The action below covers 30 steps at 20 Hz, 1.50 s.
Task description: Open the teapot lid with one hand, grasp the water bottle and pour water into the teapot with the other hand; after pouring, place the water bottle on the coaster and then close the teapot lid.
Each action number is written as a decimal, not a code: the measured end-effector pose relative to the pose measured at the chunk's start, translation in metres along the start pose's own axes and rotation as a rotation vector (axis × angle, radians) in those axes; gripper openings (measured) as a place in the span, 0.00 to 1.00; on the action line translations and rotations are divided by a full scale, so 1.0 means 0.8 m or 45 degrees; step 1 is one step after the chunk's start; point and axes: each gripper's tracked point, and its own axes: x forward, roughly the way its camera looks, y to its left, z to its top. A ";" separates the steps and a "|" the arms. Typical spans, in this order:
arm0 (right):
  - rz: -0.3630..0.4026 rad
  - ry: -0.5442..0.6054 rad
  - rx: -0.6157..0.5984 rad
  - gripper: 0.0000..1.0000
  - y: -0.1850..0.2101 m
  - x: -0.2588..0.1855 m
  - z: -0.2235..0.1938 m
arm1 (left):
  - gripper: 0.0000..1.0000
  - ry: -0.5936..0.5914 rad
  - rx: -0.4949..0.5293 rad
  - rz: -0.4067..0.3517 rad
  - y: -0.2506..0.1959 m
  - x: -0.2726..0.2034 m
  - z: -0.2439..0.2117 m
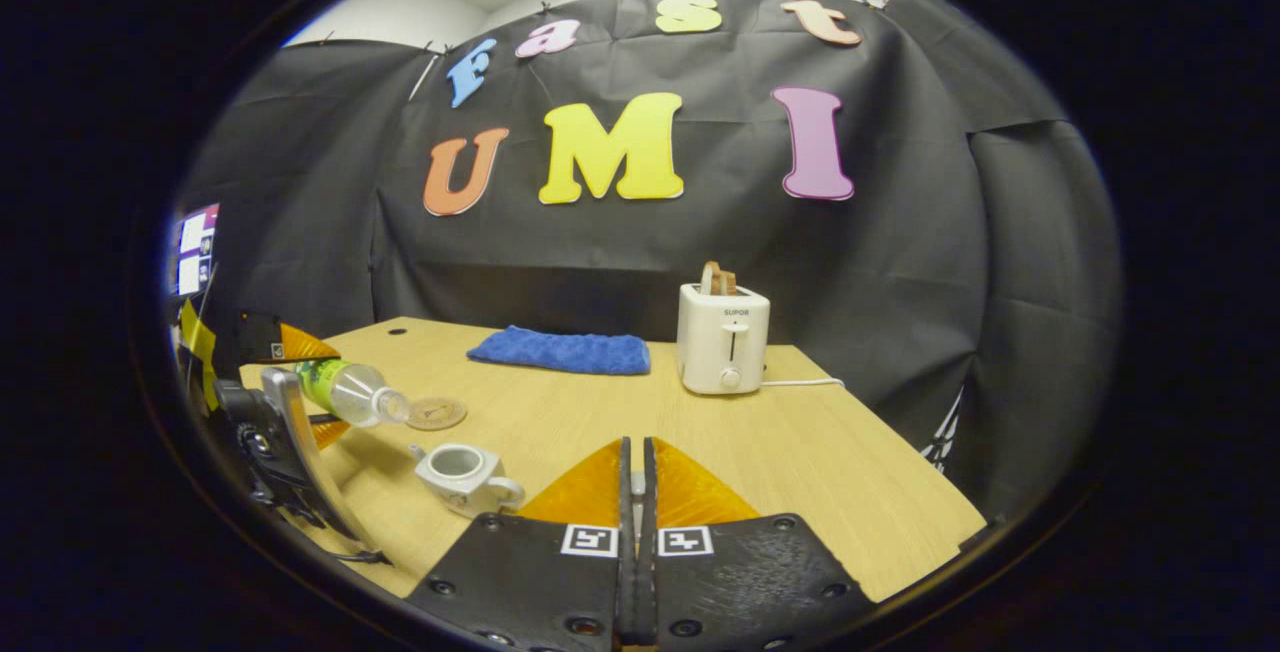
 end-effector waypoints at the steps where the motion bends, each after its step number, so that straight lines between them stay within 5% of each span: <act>1: 0.002 0.000 0.001 0.00 -0.001 0.000 -0.002 | 0.73 -0.001 0.039 0.008 0.004 0.002 0.005; 13: 0.004 -0.003 0.016 0.00 -0.019 0.004 -0.006 | 0.72 0.041 0.389 0.079 0.027 0.007 0.025; 30: 0.013 -0.014 0.027 0.00 -0.033 -0.001 -0.011 | 0.73 0.058 0.703 0.211 0.056 -0.002 0.053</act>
